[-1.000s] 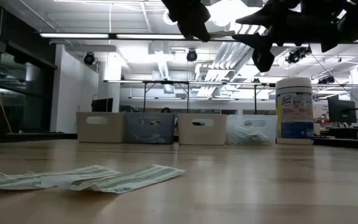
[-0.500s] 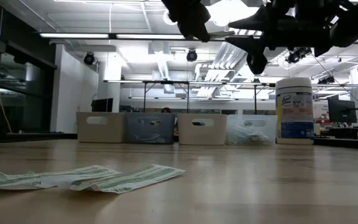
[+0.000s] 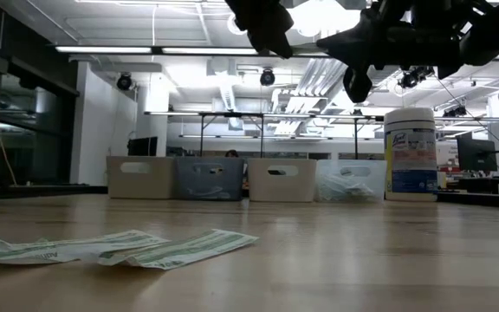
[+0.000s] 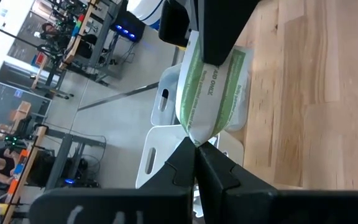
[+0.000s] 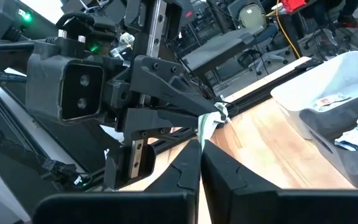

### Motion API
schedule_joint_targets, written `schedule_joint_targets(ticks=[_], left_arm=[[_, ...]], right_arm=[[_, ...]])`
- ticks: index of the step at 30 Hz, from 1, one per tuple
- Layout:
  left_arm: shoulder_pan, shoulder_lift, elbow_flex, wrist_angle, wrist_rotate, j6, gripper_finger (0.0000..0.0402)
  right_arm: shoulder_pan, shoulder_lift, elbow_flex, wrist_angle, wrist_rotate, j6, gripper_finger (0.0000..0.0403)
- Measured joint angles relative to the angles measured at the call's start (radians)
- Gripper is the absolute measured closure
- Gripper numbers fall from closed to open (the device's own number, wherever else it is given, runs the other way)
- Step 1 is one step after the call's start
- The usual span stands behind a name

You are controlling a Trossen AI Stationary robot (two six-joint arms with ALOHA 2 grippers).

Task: Pick & Place First Aid Supplies
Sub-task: Put the green bandage into the transparent bin

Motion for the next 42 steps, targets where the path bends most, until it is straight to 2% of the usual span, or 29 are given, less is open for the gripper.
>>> schedule_joint_targets(ticks=[11, 16, 21, 26, 32, 38, 42], left_arm=[[0.000, 0.000, 0.000, 0.000, 0.002, 0.000, 0.0394], [0.000, -0.001, 0.000, 0.000, -0.007, 0.031, 0.0336], [-0.009, -0.016, 0.000, -0.008, -0.119, 0.029, 0.0261], [-0.009, -0.074, 0.001, -0.056, -0.151, 0.023, 0.0217], [-0.007, -0.145, 0.001, -0.270, -0.146, -0.146, 0.0216], [-0.007, -0.151, 0.001, -0.476, -0.119, -0.336, 0.0225], [-0.007, -0.152, -0.014, -0.535, -0.083, -0.433, 0.0227]], right_arm=[[0.000, 0.000, 0.000, -0.001, -0.014, 0.008, 0.0402], [-0.002, 0.000, 0.000, -0.014, -0.014, 0.009, 0.0402], [-0.002, 0.000, 0.001, -0.043, 0.020, 0.001, 0.0402], [-0.040, -0.024, 0.001, -0.101, 0.049, -0.002, 0.0403], [-0.148, -0.125, 0.001, -0.299, 0.160, -0.050, 0.0403], [-0.284, -0.200, 0.001, -0.543, 0.301, -0.126, 0.0403], [-0.361, -0.183, 0.001, -0.599, 0.293, -0.148, 0.0403]])
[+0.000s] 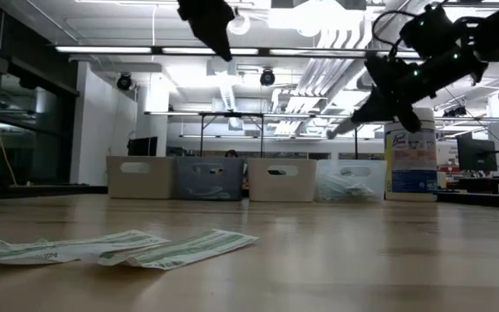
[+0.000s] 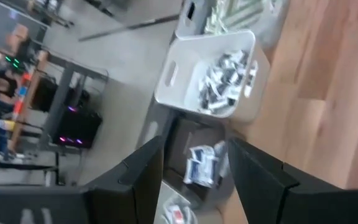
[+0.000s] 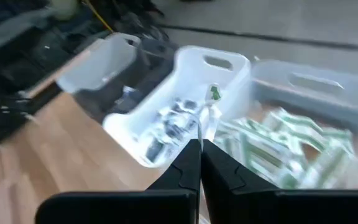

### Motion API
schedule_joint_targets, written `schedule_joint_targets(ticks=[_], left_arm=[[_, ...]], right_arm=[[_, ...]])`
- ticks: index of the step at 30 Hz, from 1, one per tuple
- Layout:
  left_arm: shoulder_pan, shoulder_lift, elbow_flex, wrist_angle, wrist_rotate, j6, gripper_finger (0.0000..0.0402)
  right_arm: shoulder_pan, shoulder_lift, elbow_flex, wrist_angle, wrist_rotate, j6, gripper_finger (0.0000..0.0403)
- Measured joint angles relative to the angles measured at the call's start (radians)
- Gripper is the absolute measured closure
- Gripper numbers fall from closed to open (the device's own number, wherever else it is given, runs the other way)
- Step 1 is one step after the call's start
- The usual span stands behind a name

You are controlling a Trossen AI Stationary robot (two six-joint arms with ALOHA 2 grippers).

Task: Pick & Place First Aid Supplies
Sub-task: Put the green bandage into the transparent bin

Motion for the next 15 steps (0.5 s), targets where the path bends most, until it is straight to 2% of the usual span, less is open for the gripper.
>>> schedule_joint_targets(ticks=[8, 15], left_arm=[[0.000, 0.000, -0.070, -0.047, 0.073, -0.124, 0.0228], [0.000, 0.000, -0.127, -0.061, 0.115, -0.225, 0.0228]], right_arm=[[-0.098, 0.102, -0.001, 0.018, -0.058, 0.016, 0.0403], [-0.137, 0.252, -0.002, 0.146, -0.135, 0.048, 0.0403]])
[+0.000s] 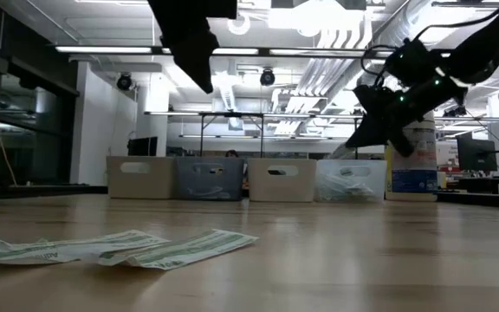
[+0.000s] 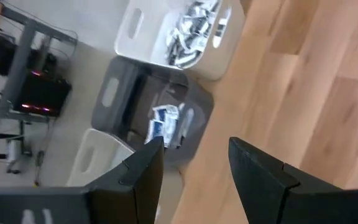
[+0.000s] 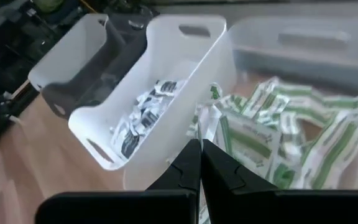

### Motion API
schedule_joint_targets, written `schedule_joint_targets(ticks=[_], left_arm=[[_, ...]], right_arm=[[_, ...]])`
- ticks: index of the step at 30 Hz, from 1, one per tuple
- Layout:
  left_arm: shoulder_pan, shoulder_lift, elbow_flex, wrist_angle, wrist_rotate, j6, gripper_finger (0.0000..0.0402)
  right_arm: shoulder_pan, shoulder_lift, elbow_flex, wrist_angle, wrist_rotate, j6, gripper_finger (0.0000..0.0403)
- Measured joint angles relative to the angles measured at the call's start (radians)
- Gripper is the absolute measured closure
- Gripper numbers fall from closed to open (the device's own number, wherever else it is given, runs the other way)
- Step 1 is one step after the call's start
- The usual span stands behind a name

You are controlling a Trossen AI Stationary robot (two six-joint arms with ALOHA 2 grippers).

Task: Pick & Place First Aid Supplies
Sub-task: Put the green bandage into the transparent bin

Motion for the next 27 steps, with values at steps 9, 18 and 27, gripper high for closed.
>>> schedule_joint_targets(ticks=[9, 18, 27], left_arm=[[0.000, 0.000, -0.019, -0.007, 0.059, -0.053, 0.0228], [0.000, 0.000, -0.019, -0.013, 0.070, -0.054, 0.0228], [0.000, 0.000, -0.019, -0.063, 0.183, -0.076, 0.0228]], right_arm=[[-0.003, 0.120, -0.001, 0.020, -0.013, 0.007, 0.0403], [-0.008, 0.119, -0.001, 0.066, -0.029, 0.005, 0.0362], [-0.079, 0.114, -0.001, 0.074, -0.036, 0.030, 0.0238]])
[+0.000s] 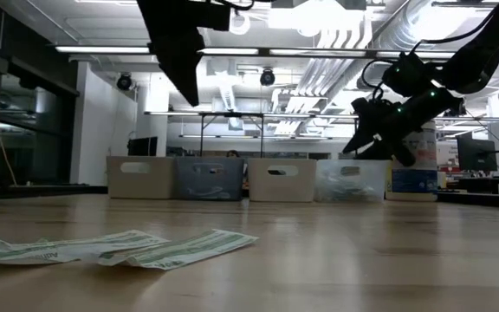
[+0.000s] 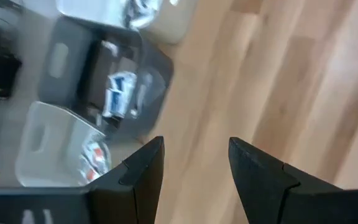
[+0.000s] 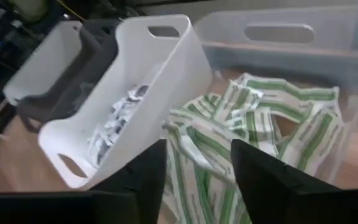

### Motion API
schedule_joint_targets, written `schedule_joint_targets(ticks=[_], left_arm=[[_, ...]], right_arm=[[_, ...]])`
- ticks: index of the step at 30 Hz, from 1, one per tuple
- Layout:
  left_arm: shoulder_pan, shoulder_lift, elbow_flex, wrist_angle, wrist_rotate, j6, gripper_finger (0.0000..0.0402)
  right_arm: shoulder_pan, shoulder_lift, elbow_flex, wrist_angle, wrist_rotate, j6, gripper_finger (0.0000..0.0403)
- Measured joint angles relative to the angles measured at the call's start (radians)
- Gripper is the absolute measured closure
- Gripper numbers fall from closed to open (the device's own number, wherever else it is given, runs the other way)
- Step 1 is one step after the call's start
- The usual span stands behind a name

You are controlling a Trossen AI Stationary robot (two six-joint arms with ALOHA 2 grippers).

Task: Pick & Place First Aid Supplies
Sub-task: Put the green bandage into the transparent bin

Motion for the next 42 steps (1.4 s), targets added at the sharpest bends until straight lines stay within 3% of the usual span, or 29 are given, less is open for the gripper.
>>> schedule_joint_targets(ticks=[5, 11, 20, 25, 33, 42], left_arm=[[-0.009, 0.000, 0.000, -0.035, 0.079, -0.004, 0.0228], [-0.045, 0.000, 0.000, -0.059, 0.185, -0.017, 0.0228], [-0.211, 0.001, 0.000, -0.006, 0.396, -0.012, 0.0228], [-0.314, 0.018, 0.000, 0.051, 0.431, 0.097, 0.0228], [-0.428, 0.126, -0.001, 0.227, 0.539, 0.468, 0.0228], [-0.459, 0.251, -0.001, 0.413, 0.617, 0.499, 0.0228]], right_arm=[[-0.044, -0.043, 0.000, 0.019, -0.067, 0.000, 0.0205], [-0.061, -0.139, 0.000, 0.026, -0.153, -0.004, 0.0195], [-0.018, -0.297, 0.000, 0.013, -0.295, -0.005, 0.0194], [0.026, -0.366, 0.000, 0.012, -0.410, -0.008, 0.0194], [0.113, -0.450, 0.000, -0.015, -0.529, -0.001, 0.0194], [0.179, -0.514, 0.000, -0.085, -0.517, -0.001, 0.0194]])
